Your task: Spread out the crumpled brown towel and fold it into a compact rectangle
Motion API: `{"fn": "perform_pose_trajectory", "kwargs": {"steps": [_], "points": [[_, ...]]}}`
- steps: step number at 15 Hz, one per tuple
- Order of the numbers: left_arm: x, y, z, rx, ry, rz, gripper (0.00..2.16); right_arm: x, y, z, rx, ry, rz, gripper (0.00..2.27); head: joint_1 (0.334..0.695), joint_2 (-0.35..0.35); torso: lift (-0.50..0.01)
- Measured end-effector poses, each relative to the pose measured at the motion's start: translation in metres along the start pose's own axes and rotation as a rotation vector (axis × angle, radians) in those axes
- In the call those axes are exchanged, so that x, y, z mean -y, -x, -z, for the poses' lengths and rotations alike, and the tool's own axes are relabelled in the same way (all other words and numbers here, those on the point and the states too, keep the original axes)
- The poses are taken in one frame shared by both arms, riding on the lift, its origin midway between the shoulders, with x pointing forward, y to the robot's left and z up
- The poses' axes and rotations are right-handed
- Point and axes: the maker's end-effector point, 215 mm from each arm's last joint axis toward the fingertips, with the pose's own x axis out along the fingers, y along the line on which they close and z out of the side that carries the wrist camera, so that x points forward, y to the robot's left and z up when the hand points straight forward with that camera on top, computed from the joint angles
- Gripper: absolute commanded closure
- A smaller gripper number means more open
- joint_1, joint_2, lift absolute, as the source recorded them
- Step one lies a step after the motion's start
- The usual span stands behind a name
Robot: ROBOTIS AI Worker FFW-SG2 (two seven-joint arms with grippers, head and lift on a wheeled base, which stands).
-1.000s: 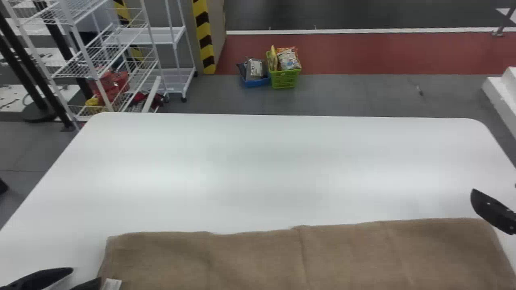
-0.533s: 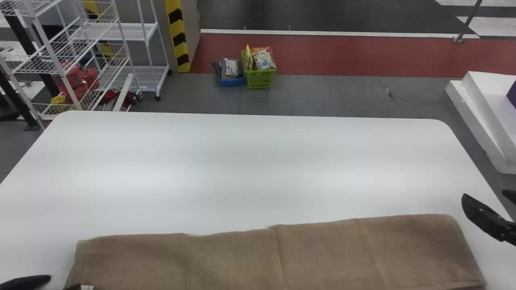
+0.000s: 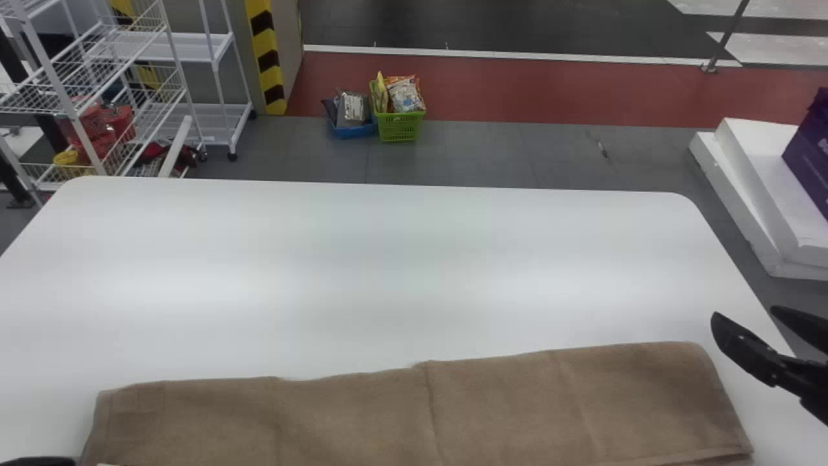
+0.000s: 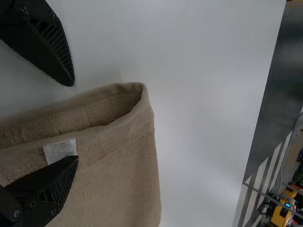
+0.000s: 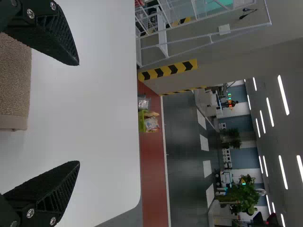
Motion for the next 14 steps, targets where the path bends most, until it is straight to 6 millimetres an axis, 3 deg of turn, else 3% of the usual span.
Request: {"fn": "perform_pose_trajectory", "kwargs": {"steps": [3, 5, 6, 10, 14], "points": [[0.010, -0.004, 0.002, -0.017, -0.017, 0.035, 0.52, -0.001, -0.001, 0.003, 0.000, -0.011, -0.006, 0.06, 0.695, -0.077, -0.127], [0.015, -0.003, 0.000, -0.019, -0.031, 0.052, 1.20, 0.000, -0.001, 0.005, -0.002, -0.016, -0.004, 0.06, 0.695, -0.084, -0.127], [0.016, -0.003, -0.002, -0.018, -0.040, 0.056, 1.43, 0.001, -0.001, 0.006, -0.002, -0.017, -0.004, 0.06, 0.695, -0.086, -0.127], [0.004, 0.005, -0.012, 0.002, -0.073, 0.023, 1.43, 0.001, -0.002, 0.009, 0.002, -0.020, -0.006, 0.06, 0.695, -0.072, -0.127], [-0.029, 0.031, -0.033, 0.045, -0.079, -0.040, 1.43, 0.000, 0.000, 0.010, 0.006, -0.017, -0.009, 0.06, 0.695, -0.007, -0.127]]}}
